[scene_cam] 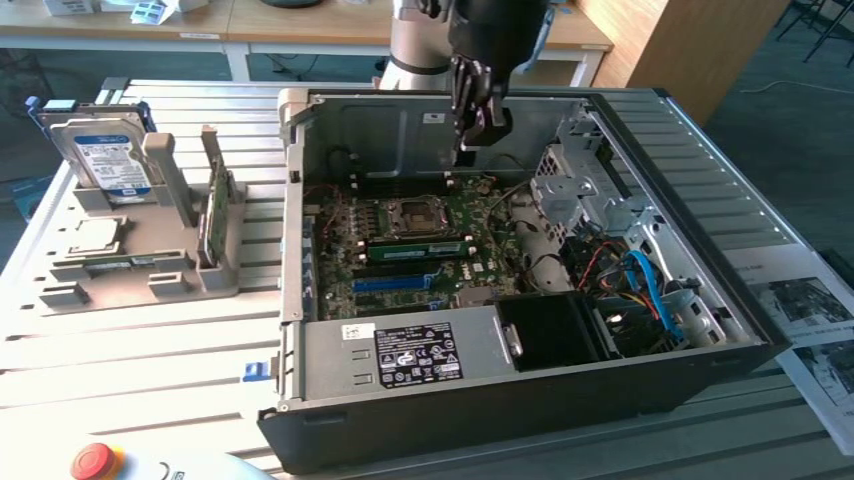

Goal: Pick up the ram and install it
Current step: 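Press down the ram until it locks into place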

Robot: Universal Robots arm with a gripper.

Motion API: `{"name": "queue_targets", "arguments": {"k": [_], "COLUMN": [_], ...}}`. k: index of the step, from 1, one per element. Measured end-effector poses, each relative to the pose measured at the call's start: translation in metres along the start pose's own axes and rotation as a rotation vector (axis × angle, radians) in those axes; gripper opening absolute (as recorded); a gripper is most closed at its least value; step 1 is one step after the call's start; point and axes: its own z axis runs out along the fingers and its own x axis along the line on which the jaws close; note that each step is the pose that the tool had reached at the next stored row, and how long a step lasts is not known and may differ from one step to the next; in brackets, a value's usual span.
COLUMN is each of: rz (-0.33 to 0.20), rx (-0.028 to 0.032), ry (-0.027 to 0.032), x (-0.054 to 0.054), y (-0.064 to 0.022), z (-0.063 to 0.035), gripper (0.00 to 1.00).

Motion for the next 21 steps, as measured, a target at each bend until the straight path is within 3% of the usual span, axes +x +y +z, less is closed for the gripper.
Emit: {"name": "queue_targets", "arguments": {"k": [6,14,15,18,21], "rz": [-0.002,-0.002,-0.003,-0.003,-0.003], "rx": [-0.0009,-0.0009,-0.0010,-0.0010,-0.0010], "ry": [-0.0001,-0.0001,0.0000,0.0001,0.0001], "x": [0.000,0.000,0.000,-0.001,-0.001], "y": [-0.0119,-0.0125,-0.0125,-0.0129,-0.0130], "z": [-0.0002,0.0004,0.0018,0.0185,0.0239], "gripper": [0.10,0.10,0.10,0.10,0.10]}}
